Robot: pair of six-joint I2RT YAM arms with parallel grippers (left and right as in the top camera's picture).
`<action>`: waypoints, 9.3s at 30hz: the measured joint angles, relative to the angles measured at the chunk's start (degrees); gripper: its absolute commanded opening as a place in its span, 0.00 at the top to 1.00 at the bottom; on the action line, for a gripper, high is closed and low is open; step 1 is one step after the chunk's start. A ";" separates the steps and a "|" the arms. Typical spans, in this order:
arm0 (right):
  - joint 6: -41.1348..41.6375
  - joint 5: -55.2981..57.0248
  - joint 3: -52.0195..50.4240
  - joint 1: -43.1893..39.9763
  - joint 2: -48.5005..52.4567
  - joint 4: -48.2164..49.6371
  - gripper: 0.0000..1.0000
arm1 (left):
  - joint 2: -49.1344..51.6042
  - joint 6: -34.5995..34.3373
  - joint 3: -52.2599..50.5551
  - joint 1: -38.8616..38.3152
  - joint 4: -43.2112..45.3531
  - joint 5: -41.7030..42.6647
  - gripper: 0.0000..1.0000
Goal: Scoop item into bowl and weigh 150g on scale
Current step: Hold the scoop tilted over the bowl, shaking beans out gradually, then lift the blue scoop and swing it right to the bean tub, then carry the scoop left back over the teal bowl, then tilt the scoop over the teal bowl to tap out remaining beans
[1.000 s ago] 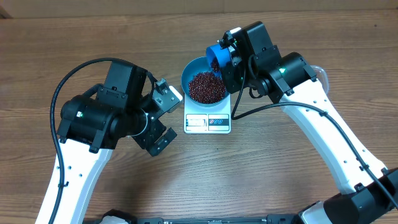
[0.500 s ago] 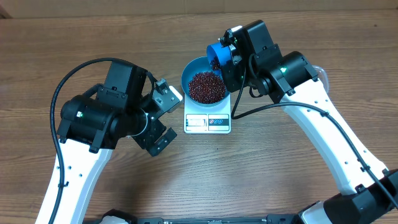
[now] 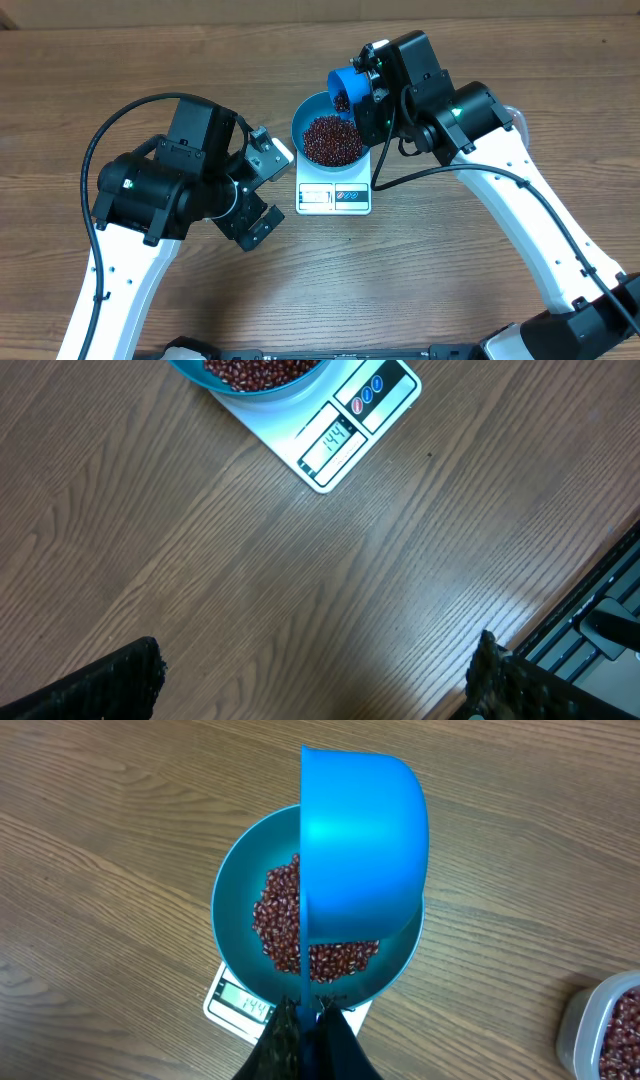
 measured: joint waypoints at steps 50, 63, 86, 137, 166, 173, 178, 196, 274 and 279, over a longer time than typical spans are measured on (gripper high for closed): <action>4.26 4.39 5.40 1.92 0.00 -6.97 0.96 | 0.00 0.00 0.00 0.00 0.02 0.00 0.00; 4.26 5.07 5.60 2.21 0.00 -7.41 0.96 | 0.00 0.02 0.00 0.00 0.02 0.00 0.01; 4.31 7.98 6.16 4.09 0.00 -8.09 0.96 | 0.00 0.00 0.00 0.00 0.02 0.00 0.00; 4.57 5.84 7.58 4.42 0.57 -9.40 0.96 | 0.00 0.00 0.00 0.00 0.02 0.00 0.00; 5.97 -26.93 7.63 -25.27 0.61 -13.16 0.96 | 0.00 0.00 0.00 0.00 0.02 -0.02 0.00; 1.22 -12.61 7.65 -31.85 0.61 -18.45 0.96 | 0.00 0.00 0.00 0.00 0.00 -0.02 0.00; -0.31 0.57 7.65 -31.36 0.61 -19.08 0.96 | 0.00 0.00 0.00 0.00 0.00 0.00 0.00; -1.09 29.07 7.76 -20.61 7.74 -22.05 0.96 | 0.00 0.00 0.00 0.00 0.00 0.00 0.01; -18.25 14.03 16.44 8.04 19.39 -13.90 0.96 | 0.00 0.00 0.00 0.00 0.02 -0.02 0.00; -18.27 15.13 14.12 8.26 19.39 -13.68 0.96 | 0.00 0.00 0.00 0.00 0.02 -0.02 0.00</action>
